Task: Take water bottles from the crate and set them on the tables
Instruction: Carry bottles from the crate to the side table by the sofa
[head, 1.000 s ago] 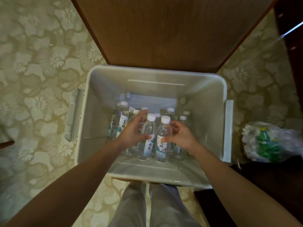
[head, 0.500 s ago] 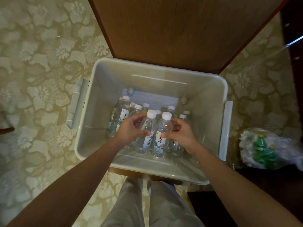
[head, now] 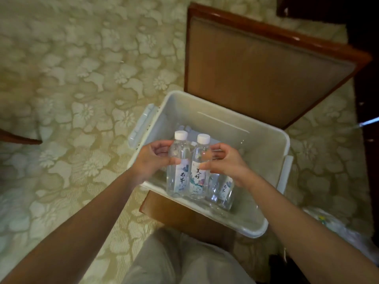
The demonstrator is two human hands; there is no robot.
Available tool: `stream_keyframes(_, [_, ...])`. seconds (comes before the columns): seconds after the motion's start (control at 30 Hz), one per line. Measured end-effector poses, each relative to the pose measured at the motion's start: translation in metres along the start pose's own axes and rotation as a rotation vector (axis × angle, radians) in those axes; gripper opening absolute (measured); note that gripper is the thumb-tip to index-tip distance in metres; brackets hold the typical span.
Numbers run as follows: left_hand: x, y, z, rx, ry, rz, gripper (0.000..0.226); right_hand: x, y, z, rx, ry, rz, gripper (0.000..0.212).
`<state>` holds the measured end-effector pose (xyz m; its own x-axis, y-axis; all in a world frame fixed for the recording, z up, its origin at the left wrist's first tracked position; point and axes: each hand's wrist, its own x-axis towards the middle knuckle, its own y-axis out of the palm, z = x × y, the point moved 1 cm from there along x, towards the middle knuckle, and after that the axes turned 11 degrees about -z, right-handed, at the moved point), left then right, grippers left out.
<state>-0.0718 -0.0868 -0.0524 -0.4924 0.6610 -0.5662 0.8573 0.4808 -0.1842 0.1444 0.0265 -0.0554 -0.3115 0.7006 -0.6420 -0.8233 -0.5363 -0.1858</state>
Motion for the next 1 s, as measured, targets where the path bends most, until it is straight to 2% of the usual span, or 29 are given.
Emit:
stream_keyframes(0.13, [-0.042,-0.047,-0.015,-0.110,0.040,-0.063,0.059,-0.028,0.028,0.044,-0.061,-0.082,0.101,0.060])
stream_keyframes(0.23, [-0.079,-0.087,-0.011,-0.163,0.061,-0.144,0.069,-0.053,0.059,0.065,-0.102,-0.147,0.174,0.061])
stream_keyframes(0.33, [-0.127,-0.129,0.003,-0.225,0.091,-0.213,0.068,-0.087,0.097,0.076,-0.139,-0.206,0.265,0.061])
stream_keyframes(0.5, [-0.225,-0.195,0.047,-0.342,0.143,-0.341,0.069,-0.161,0.174,0.075,-0.233,-0.281,0.421,0.052])
stream_keyframes(0.8, [-0.413,-0.302,0.150,-0.512,0.223,-0.639,0.074,-0.303,0.331,0.048,-0.366,-0.423,0.744,0.058])
stream_keyframes(0.9, [-0.470,-0.328,0.181,-0.549,0.236,-0.758,0.080,-0.348,0.382,0.037,-0.394,-0.449,0.868,0.054])
stream_keyframes(1.0, [-0.522,-0.350,0.209,-0.585,0.235,-0.875,0.067,-0.392,0.428,0.027,-0.437,-0.484,0.991,0.050])
